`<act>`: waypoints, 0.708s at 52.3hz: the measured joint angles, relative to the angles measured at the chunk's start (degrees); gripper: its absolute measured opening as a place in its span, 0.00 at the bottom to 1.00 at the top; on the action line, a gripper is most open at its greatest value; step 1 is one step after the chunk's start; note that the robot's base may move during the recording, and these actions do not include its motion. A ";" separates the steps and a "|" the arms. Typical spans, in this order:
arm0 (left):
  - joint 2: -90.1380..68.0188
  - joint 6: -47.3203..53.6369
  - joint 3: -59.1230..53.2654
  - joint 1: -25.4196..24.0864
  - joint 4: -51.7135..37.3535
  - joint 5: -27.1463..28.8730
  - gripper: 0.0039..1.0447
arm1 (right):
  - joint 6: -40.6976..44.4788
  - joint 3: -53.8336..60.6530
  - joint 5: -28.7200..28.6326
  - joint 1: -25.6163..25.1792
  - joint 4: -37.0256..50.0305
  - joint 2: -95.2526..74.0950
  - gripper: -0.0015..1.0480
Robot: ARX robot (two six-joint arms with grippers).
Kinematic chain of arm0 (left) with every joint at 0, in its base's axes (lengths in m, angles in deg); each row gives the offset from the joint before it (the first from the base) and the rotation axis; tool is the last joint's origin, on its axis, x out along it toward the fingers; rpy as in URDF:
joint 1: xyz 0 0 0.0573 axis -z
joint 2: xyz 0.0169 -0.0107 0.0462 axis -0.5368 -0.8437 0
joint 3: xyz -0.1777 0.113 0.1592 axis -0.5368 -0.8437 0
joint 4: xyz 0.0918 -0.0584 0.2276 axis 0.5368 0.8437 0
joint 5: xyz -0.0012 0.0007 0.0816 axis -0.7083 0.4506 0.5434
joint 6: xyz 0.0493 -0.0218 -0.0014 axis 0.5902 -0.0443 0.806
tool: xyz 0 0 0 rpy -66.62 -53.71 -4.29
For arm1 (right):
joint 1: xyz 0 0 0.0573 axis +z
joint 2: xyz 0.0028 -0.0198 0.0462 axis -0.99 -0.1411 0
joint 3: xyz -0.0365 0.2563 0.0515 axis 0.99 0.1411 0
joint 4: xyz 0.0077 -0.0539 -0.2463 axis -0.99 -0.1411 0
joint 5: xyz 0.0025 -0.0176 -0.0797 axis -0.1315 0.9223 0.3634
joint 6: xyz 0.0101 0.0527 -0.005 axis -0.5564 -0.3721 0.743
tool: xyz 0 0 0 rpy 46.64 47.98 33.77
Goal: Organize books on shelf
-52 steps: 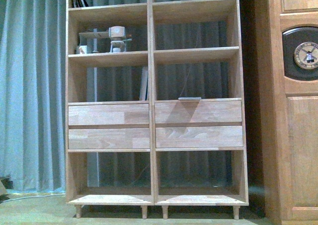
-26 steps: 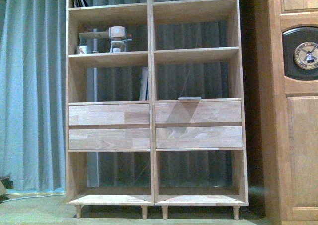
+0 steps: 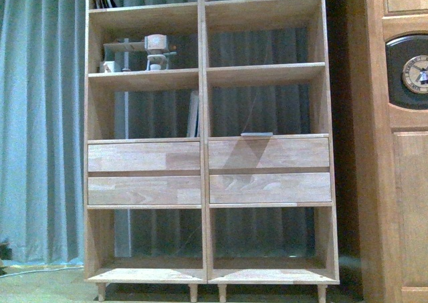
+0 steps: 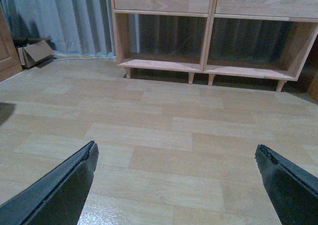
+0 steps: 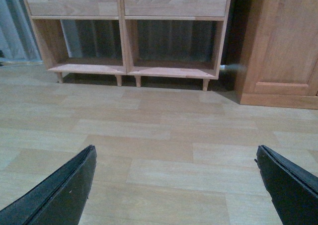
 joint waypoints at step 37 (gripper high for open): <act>0.00 0.00 0.00 0.00 0.00 -0.02 0.94 | -0.02 0.00 0.00 0.00 0.00 0.00 0.93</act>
